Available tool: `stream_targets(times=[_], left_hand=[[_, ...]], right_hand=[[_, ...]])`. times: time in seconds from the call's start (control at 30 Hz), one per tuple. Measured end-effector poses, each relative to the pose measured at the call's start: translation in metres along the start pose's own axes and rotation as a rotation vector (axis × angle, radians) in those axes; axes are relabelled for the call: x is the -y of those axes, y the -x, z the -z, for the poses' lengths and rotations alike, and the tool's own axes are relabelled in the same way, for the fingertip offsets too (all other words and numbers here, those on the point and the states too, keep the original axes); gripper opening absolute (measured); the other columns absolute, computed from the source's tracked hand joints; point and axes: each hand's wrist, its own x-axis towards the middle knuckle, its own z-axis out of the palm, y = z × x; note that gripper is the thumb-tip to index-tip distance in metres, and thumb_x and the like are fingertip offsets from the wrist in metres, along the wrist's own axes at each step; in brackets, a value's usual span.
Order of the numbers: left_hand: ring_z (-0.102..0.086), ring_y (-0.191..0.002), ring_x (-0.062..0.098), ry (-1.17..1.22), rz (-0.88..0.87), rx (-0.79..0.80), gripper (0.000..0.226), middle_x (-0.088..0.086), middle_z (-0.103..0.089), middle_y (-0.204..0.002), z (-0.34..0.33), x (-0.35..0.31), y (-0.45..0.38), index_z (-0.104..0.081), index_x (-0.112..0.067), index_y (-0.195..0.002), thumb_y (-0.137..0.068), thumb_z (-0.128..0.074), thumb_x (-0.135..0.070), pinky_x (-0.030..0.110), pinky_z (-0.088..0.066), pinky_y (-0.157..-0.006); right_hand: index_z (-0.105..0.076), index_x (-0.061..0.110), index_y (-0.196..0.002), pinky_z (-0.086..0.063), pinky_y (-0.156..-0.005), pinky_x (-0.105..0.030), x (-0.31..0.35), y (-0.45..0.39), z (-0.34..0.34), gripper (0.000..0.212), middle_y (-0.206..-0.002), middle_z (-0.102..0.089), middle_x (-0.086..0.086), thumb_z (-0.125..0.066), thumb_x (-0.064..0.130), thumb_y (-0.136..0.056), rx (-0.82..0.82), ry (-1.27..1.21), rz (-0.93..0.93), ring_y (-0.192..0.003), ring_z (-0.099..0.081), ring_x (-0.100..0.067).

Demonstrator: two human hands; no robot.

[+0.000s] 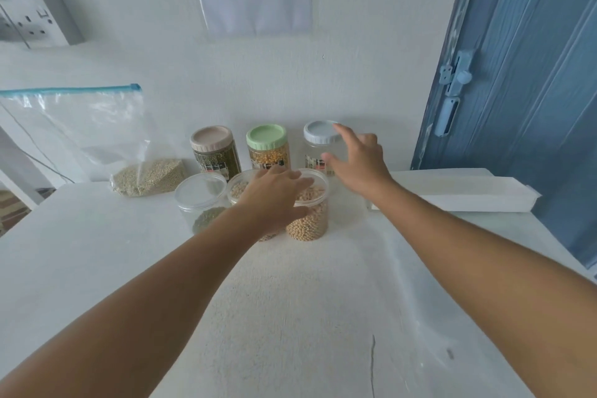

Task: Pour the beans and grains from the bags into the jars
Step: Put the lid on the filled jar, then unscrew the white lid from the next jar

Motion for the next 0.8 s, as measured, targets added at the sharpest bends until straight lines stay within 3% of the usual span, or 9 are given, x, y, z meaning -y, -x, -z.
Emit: stream_targets(times=[0.1, 0.23, 0.47, 0.8], left_hand=[[-0.049, -0.139, 0.026, 0.051, 0.026, 0.022, 0.061, -0.003, -0.052, -0.157, -0.007, 0.000, -0.005, -0.045, -0.037, -0.155, -0.099, -0.060, -0.056, 0.048, -0.037, -0.117], [-0.055, -0.132, 0.028, 0.051, 0.045, 0.020, 0.060, -0.004, -0.056, -0.154, -0.014, 0.001, -0.008, -0.046, -0.038, -0.154, -0.099, -0.061, -0.055, 0.046, -0.041, -0.113], [-0.047, -0.142, 0.027, 0.041, 0.081, 0.034, 0.062, -0.002, -0.042, -0.164, -0.013, -0.001, -0.007, -0.041, -0.037, -0.157, -0.100, -0.059, -0.055, 0.047, -0.035, -0.118], [-0.051, -0.141, 0.028, 0.036, 0.064, 0.025, 0.062, -0.002, -0.044, -0.162, -0.013, 0.001, -0.006, -0.043, -0.036, -0.156, -0.100, -0.060, -0.056, 0.049, -0.035, -0.120]], right_hand=[[-0.022, 0.046, -0.161, -0.033, -0.114, -0.044, 0.008, -0.020, 0.006, 0.078, -0.155, -0.025, -0.019, -0.064, 0.052, -0.096, 0.107, 0.009, -0.035, -0.146, -0.027, -0.040], [-0.022, 0.047, -0.160, -0.041, -0.113, -0.044, 0.011, -0.041, -0.008, 0.085, -0.154, -0.023, -0.017, -0.071, 0.054, -0.091, 0.198, 0.033, -0.037, -0.141, -0.037, -0.039], [-0.056, 0.039, -0.142, -0.050, -0.101, -0.042, 0.001, -0.054, -0.012, 0.041, -0.133, -0.039, -0.013, -0.062, 0.037, -0.101, 0.099, 0.069, -0.004, -0.112, -0.059, -0.038], [-0.056, 0.043, -0.141, -0.049, -0.091, -0.036, -0.014, -0.004, 0.021, 0.039, -0.130, -0.041, -0.011, -0.062, 0.042, -0.102, 0.069, 0.128, 0.006, -0.101, -0.060, -0.032]])
